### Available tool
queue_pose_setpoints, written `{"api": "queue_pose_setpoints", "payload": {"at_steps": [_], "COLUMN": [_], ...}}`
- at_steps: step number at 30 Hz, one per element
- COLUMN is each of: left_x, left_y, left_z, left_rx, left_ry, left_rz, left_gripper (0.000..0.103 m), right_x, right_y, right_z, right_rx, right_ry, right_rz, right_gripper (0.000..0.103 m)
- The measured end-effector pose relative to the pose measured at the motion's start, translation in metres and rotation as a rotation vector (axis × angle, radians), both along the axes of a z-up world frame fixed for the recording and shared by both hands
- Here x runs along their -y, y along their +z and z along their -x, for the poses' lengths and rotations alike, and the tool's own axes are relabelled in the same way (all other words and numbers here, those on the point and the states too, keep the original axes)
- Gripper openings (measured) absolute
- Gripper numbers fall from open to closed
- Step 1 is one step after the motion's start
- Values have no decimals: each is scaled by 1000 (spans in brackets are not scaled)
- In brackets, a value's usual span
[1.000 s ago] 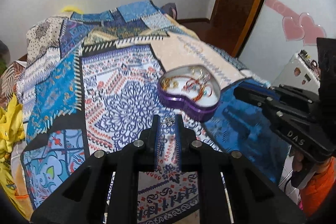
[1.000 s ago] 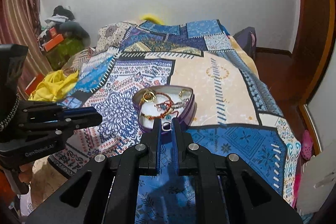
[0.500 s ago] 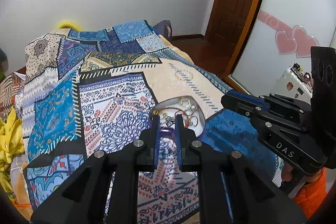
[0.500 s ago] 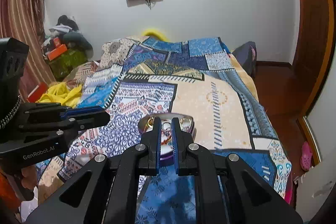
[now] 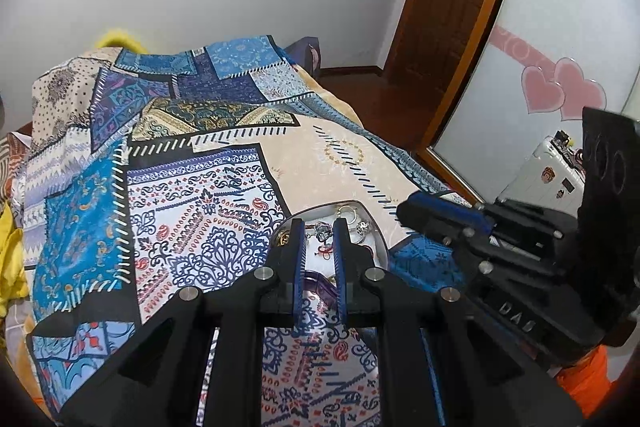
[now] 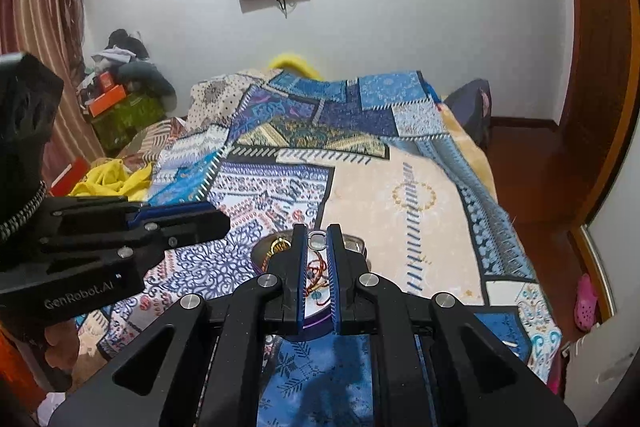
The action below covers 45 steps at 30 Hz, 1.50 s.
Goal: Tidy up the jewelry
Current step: 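Lower the silver charm into the heart tin and open the left gripper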
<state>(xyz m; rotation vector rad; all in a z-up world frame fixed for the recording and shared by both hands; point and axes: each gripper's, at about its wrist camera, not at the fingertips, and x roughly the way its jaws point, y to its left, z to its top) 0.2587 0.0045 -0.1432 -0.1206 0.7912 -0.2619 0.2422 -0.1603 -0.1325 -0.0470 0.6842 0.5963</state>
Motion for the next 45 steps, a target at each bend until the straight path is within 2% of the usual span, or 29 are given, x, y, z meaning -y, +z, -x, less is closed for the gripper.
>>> {"api": "queue_pose_setpoints", "payload": {"at_steps": [15, 28, 31, 35, 38, 42, 45], "left_x": [6, 3, 1, -4, -9, -12, -12], "left_y": [-31, -36, -34, -26, -17, 1, 19], "left_z": [-22, -23, -20, -12, -4, 10, 24], "left_rx": [-80, -101, -100, -83, -64, -17, 28], "left_ry": [-34, -43, -36, -9, 10, 33, 42], "left_rz": [20, 21, 22, 12, 9, 1, -10], "left_gripper": [12, 12, 12, 12, 13, 22, 23], "right_x": [-8, -13, -12, -10, -8, -6, -2], "right_y": [-25, -36, -34, -27, -17, 0, 20], "right_z": [-8, -16, -16, -14, -9, -1, 9], "right_rx": [-73, -120, -130, -123, -105, -71, -30], "right_ry": [48, 55, 53, 44, 39, 34, 27], "right_rz": [29, 82, 85, 80, 79, 70, 52], "right_gripper": [8, 8, 10, 18, 19, 19, 19]}}
